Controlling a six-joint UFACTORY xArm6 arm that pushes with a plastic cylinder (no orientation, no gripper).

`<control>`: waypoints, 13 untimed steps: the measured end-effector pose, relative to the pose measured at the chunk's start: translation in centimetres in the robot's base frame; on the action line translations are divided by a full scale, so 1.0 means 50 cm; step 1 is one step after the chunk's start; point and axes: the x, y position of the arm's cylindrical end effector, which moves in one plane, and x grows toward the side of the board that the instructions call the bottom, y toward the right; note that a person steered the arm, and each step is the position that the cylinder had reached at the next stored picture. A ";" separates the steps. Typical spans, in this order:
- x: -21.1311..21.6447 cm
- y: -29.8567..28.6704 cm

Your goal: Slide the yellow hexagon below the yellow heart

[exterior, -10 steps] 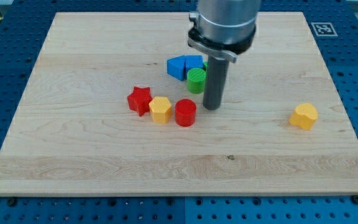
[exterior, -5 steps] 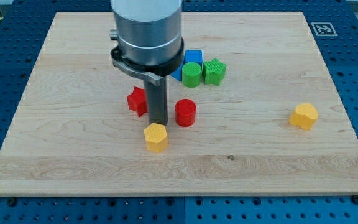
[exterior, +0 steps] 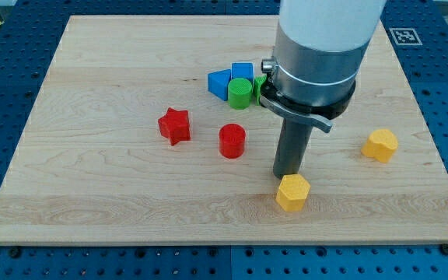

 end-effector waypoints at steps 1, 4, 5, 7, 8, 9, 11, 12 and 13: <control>0.000 -0.070; 0.078 0.066; 0.049 0.182; 0.116 0.198; 0.129 0.283; 0.086 0.321; 0.058 0.321; 0.120 0.320; 0.121 0.281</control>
